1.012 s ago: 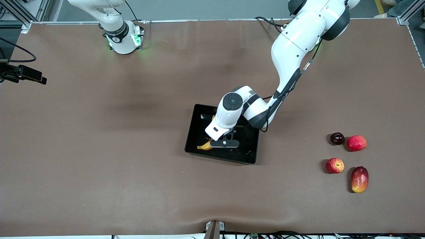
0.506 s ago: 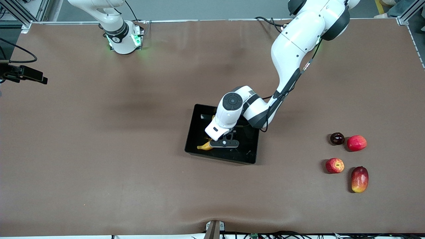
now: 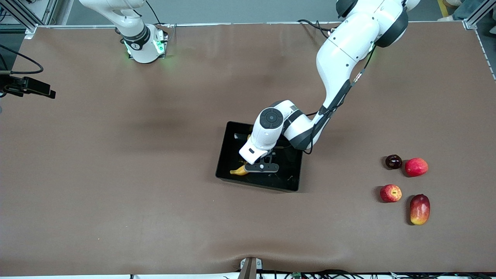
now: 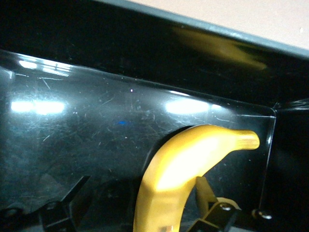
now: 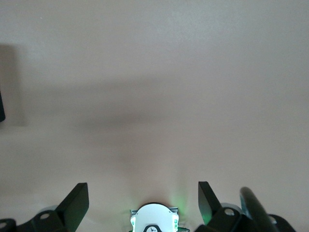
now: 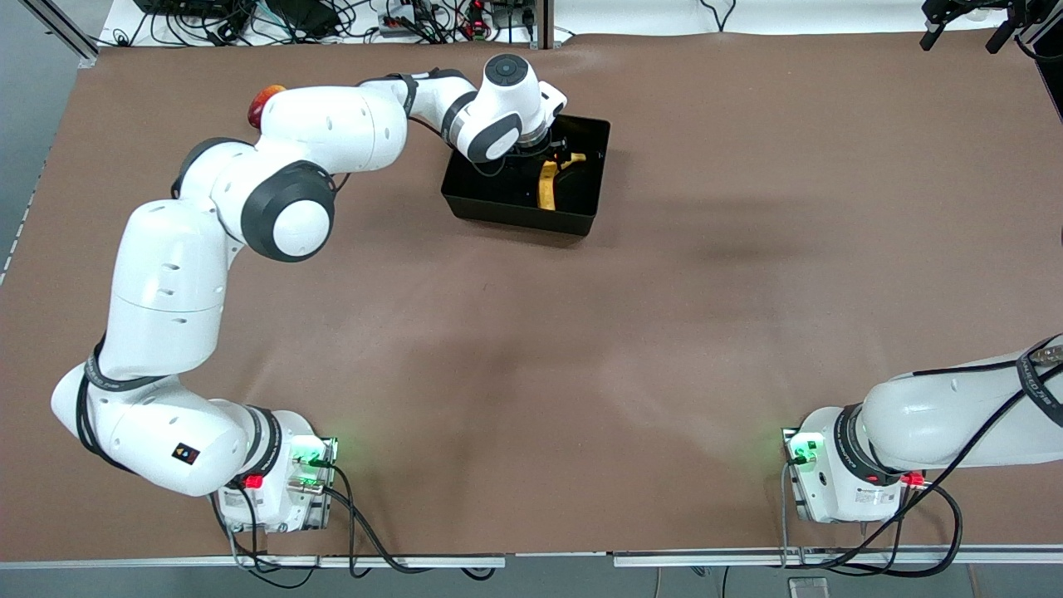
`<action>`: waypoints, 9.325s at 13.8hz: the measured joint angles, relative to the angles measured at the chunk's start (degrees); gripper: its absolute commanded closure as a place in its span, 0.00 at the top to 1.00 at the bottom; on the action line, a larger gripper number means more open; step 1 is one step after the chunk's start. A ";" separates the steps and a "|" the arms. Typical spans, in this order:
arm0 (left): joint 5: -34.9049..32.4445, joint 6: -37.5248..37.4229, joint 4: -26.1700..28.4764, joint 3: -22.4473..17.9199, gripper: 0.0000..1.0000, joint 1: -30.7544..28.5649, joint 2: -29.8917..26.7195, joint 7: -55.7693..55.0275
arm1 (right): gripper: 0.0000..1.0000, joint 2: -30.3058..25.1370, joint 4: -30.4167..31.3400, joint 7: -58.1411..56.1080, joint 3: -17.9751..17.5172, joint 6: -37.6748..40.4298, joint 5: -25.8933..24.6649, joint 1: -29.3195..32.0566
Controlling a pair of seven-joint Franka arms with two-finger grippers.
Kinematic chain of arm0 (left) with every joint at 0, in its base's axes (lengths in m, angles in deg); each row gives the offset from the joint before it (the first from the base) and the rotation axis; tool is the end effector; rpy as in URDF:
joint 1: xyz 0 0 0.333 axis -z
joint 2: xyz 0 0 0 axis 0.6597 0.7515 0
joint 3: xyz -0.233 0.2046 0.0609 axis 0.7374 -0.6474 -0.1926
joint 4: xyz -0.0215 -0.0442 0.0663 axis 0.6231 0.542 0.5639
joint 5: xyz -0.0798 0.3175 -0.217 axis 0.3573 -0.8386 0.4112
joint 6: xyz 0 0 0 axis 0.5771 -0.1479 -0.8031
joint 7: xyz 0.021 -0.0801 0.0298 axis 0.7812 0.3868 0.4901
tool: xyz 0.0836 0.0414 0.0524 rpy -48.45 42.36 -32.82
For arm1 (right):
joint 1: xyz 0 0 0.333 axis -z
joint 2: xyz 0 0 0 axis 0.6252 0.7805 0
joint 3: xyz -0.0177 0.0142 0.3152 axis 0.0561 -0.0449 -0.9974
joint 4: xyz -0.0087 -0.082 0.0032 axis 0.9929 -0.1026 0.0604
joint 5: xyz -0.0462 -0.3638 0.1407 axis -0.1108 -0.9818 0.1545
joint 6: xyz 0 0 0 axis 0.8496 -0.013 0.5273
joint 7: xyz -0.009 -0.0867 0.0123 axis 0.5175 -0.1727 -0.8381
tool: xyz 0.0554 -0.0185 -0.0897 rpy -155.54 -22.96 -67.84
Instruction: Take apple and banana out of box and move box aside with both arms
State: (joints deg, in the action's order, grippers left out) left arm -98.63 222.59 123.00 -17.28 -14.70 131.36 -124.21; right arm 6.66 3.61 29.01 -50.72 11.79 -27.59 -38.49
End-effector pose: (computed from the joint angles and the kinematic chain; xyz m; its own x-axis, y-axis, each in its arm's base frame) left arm 0.5716 -0.4854 0.1948 0.9899 0.0289 0.1386 0.0062 -0.9869 0.1615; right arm 0.5396 -0.0600 0.6079 0.9741 -0.0807 -0.2114 -0.0872 -0.9960 -0.0216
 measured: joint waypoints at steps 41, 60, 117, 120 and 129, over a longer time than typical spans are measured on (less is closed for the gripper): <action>-0.11 0.21 0.48 -0.38 0.00 0.26 0.91 2.24 | 1.00 0.34 0.00 0.00 0.11 0.28 0.00 0.30; 10.05 -20.28 -2.09 0.11 0.00 -16.44 -19.41 11.58 | 1.00 2.17 0.65 3.50 -0.94 -1.51 8.24 -4.18; 11.69 -46.38 0.98 2.00 1.00 -41.46 -39.89 44.19 | 0.99 20.96 24.28 -26.72 2.04 -45.65 8.70 15.94; 11.69 -46.39 1.14 2.79 1.00 -41.36 -40.76 44.07 | 1.00 20.93 23.31 -26.95 1.89 -45.08 8.73 15.99; 11.69 -48.84 1.26 3.79 1.00 -41.25 -43.62 44.22 | 1.00 19.49 -7.95 -25.27 -2.02 -19.21 7.80 8.57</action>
State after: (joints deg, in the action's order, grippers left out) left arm -86.94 173.75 124.25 -13.48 -55.95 87.74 -79.99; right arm 26.14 -4.34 3.74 -52.74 -7.42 -19.79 -29.92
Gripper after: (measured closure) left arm 0.000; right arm 0.000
